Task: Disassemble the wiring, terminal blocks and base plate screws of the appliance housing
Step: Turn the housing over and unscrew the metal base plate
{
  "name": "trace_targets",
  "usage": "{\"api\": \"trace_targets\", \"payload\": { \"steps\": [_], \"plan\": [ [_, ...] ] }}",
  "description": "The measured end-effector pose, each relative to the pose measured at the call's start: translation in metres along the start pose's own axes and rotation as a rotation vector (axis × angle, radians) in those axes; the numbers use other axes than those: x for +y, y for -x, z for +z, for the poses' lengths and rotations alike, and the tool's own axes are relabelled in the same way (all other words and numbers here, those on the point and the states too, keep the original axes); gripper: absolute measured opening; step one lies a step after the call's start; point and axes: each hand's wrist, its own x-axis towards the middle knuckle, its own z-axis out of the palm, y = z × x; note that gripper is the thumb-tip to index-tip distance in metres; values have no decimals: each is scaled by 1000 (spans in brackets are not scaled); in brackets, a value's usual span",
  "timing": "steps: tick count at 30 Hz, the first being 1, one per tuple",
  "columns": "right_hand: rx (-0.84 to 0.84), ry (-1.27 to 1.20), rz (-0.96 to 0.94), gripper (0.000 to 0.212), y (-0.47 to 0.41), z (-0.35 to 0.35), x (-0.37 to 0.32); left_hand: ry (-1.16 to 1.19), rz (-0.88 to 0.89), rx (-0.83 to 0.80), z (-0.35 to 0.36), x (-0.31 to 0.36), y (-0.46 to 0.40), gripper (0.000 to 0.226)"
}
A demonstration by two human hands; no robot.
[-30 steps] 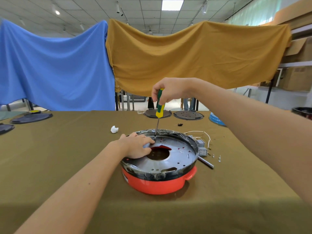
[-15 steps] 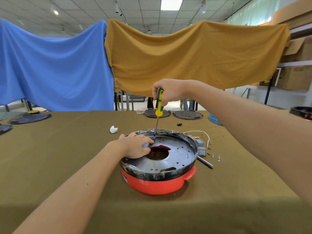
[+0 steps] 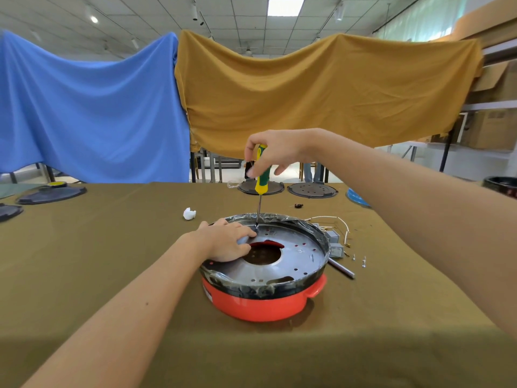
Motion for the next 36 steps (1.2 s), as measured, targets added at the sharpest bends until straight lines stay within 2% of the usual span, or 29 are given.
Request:
{"api": "trace_targets", "payload": {
  "steps": [3,5,6,9,11,14,16,18,19,21,23,24,26,28,30,31,32,34,36],
  "plan": [
    [119,360,117,53,-2,5,-4,1,0,-2,0,0,0,47],
    [231,562,130,54,-6,8,-4,-2,2,-3,0,0,1,47],
    [222,568,106,45,-9,8,-3,-3,3,-3,0,0,1,47],
    [71,291,-27,1,-5,1,-6,-8,3,0,0,0,1,48],
    [12,129,-75,20,-2,-1,-6,-7,4,4,0,0,0,48],
    [34,78,-51,20,-2,3,-2,-7,7,7,0,0,1,47],
    [79,207,30,38,-4,5,0,-9,7,4,0,1,2,47],
    [199,460,95,53,-6,8,2,-6,3,1,0,1,2,47],
    [251,542,97,50,-6,9,3,-6,1,1,0,1,2,47],
    [233,547,45,34,-8,10,3,-10,1,5,0,1,2,47],
    [128,320,-41,7,-5,5,3,-9,3,9,0,1,2,47],
    [80,208,-65,10,-2,2,2,-9,5,8,-1,1,2,47],
    [46,156,-78,21,2,1,1,-5,6,6,-1,1,2,47],
    [78,213,-34,25,1,4,0,-1,5,2,-1,1,1,47],
    [145,351,39,41,1,5,1,-5,5,-2,-1,1,1,47],
    [171,392,40,42,0,6,3,-5,6,-5,-2,1,1,47],
    [180,380,9,34,-1,6,5,-5,7,-6,-2,1,1,47],
    [128,233,-58,8,2,3,8,-5,6,-9,-1,1,1,47],
    [77,158,-72,19,8,-1,10,1,3,-12,-1,0,0,48]
  ]
}}
